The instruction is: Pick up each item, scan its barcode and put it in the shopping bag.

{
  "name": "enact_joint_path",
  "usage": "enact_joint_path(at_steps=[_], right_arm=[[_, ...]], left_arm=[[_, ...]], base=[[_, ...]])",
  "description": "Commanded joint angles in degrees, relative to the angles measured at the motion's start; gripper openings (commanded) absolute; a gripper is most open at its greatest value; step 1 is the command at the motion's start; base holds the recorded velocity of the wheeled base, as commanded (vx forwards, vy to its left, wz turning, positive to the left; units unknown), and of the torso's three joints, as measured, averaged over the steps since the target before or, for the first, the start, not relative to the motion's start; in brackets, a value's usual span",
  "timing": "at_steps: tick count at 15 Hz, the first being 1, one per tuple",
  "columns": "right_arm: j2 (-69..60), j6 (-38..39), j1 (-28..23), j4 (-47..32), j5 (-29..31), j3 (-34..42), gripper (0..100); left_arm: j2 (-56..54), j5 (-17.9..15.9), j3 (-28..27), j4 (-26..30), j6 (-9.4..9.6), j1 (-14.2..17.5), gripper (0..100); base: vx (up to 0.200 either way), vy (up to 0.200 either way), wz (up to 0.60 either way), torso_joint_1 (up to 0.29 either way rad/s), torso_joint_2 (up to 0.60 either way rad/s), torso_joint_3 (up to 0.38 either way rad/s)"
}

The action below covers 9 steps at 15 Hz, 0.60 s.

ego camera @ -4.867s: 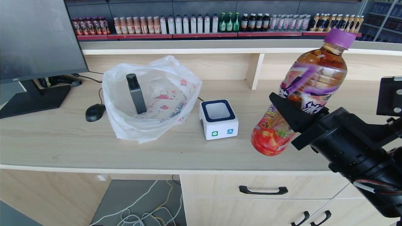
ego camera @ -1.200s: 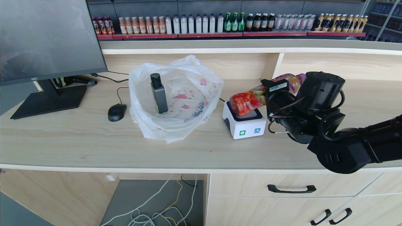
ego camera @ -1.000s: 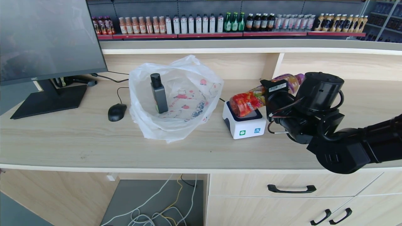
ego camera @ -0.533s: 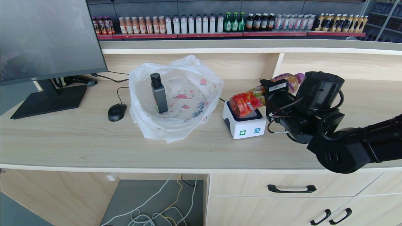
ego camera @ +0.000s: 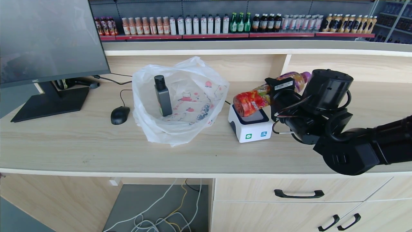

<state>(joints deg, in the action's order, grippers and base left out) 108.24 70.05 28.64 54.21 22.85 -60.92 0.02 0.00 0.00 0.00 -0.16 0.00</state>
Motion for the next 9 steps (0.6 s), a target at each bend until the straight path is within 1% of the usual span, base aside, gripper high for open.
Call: enact_joint_path(at_steps=[1, 7, 9], right_arm=[[-0.2, 0.0, 0.0, -0.1, 0.0, -0.4, 0], [-1.1, -0.1, 0.0, -0.3, -0.1, -1.6, 0], [-2.0, 0.0, 0.1, -2.8, -0.2, -3.8, 0]], left_arm=[[0.0, 0.0, 0.0, 0.0, -0.02, -0.1, 100], [0.0, 0.0, 0.0, 0.0, -0.11, 0.0, 100], [0.0, 0.0, 0.0, 0.0, -0.02, 0.0, 100]], base=[[0.0, 0.0, 0.0, 0.0, 0.0, 0.0], [0.0, 0.0, 0.0, 0.0, 0.0, 0.0], [0.0, 0.0, 0.0, 0.0, 0.0, 0.0]])
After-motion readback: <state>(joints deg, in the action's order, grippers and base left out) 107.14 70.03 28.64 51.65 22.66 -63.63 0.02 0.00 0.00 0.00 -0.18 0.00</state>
